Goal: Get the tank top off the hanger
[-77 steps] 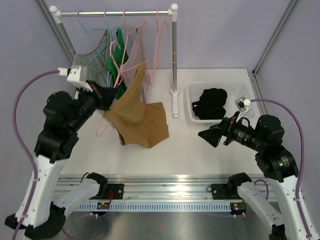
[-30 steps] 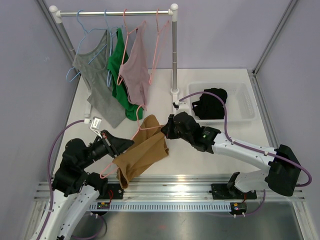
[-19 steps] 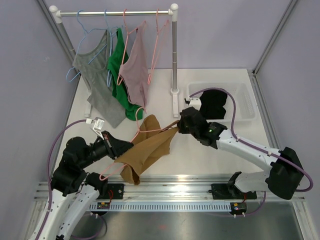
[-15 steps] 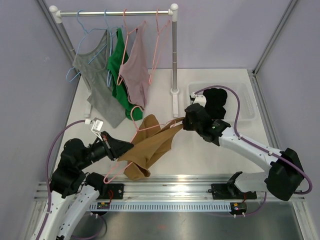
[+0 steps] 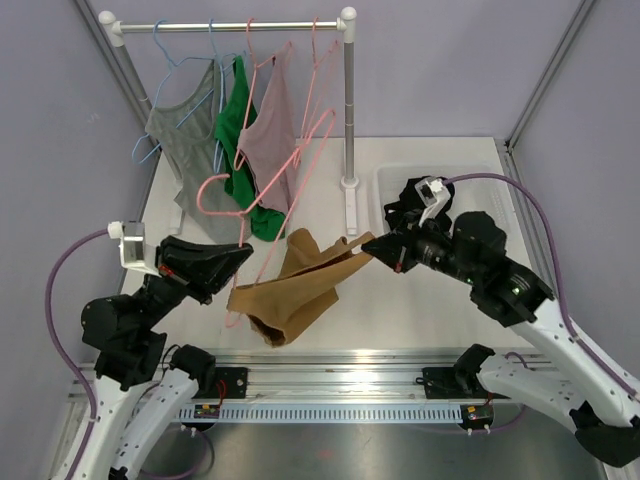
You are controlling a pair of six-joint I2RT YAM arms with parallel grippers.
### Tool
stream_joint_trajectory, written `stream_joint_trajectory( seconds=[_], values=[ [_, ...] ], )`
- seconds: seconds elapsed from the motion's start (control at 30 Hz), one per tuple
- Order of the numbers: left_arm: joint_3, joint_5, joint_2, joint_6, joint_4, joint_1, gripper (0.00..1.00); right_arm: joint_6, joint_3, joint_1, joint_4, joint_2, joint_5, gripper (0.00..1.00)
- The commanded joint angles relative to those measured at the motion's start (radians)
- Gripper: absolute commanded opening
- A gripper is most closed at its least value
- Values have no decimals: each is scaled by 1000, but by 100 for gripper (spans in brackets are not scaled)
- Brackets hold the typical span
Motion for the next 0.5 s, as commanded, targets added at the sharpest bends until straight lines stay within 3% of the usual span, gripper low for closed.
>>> stream_joint_trajectory(
  seconds=[0.0,0.1,0.17,0.27,0.47],
  values=[
    [74,-57,125,74,404,-4,0,52,81,-7,59,-53,-404,0],
    [124,-87,226,155,487,-10,0,117,116,-4,83,-41,-535,0],
    [164,-147,272,232,444,-19,0,88,141,-2,-13,-42,-499,0],
    [212,-319,275,310,314,-27,0,11,185,-1,-181,-59,-358,0],
    [292,-422,271,346,-19,-27,0,29,88,1,-142,-72,-379,0]
  ],
)
